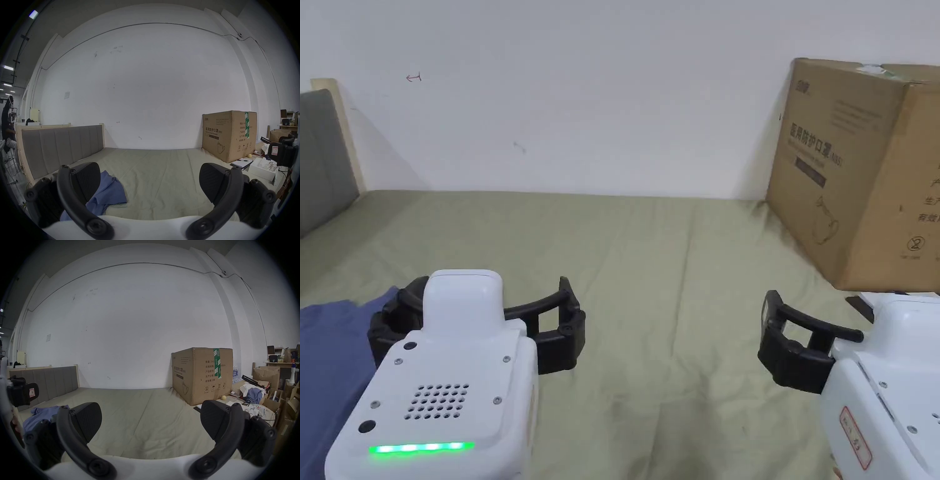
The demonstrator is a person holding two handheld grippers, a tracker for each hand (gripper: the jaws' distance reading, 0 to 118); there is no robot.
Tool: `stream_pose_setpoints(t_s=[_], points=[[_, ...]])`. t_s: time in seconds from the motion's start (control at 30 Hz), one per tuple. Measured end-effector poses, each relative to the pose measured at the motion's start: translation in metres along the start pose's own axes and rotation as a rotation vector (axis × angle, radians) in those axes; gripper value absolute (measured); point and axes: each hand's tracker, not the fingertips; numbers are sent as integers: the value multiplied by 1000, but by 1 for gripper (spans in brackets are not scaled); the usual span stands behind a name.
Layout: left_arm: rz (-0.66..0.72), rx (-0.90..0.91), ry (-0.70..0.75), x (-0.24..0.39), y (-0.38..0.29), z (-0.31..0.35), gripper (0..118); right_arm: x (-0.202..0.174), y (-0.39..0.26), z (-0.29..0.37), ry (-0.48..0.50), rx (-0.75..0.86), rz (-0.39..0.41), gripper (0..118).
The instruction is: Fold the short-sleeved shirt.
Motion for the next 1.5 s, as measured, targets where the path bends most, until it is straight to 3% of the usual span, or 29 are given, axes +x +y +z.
stream_pose_setpoints(t_s=[1.5], points=[[-24,-18,-22,1,0,2,118,-7,-1,3,24,-4,7,118]])
